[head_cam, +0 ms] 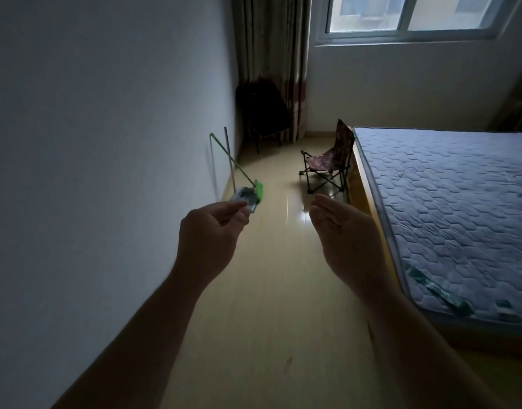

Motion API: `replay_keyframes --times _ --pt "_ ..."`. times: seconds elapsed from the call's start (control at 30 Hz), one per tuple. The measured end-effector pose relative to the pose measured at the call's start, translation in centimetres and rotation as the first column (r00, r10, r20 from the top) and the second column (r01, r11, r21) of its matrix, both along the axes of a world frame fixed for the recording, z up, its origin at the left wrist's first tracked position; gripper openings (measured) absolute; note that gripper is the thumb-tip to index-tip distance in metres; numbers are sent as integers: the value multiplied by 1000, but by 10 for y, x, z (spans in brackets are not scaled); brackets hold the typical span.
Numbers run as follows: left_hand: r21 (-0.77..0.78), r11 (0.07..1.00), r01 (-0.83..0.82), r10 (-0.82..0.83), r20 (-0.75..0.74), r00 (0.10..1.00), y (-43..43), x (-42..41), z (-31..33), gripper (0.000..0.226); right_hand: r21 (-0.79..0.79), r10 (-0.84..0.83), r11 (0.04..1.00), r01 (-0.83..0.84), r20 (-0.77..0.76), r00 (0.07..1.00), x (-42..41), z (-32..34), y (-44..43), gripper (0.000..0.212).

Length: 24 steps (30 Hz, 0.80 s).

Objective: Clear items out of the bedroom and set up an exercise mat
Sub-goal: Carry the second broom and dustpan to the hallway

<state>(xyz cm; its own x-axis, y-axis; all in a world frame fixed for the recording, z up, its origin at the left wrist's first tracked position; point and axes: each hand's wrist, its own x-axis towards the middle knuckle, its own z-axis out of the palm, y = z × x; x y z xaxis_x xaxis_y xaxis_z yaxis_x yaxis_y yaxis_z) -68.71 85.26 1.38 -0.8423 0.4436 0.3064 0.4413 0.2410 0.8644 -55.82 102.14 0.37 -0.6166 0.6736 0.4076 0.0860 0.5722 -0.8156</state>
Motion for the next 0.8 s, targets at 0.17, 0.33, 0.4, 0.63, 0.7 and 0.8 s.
replay_keyframes --times 0.17,0.33,0.4,0.63,0.7,0.8 --pt "-6 999 -47 47 40 998 69 -67 -7 24 -6 50 999 -50 7 999 -75 2 74 34" --pt "25 996 -89 87 65 994 137 -157 -29 23 -1 88 996 -88 59 994 -162 -14 152 33" --pt "42 994 -97 93 76 993 167 -199 -37 23 -9 105 994 -104 62 993 -203 -19 183 34" --pt "66 993 -101 94 105 990 275 -352 -49 23 27 137 990 -141 101 985 -344 -15 284 36" --pt "46 995 -87 83 89 993 305 -387 -46 24 13 131 991 -133 100 986 -378 -13 312 36" --pt "24 998 -63 61 87 994 346 -433 -44 24 -36 117 993 -114 96 988 -427 -17 351 36"
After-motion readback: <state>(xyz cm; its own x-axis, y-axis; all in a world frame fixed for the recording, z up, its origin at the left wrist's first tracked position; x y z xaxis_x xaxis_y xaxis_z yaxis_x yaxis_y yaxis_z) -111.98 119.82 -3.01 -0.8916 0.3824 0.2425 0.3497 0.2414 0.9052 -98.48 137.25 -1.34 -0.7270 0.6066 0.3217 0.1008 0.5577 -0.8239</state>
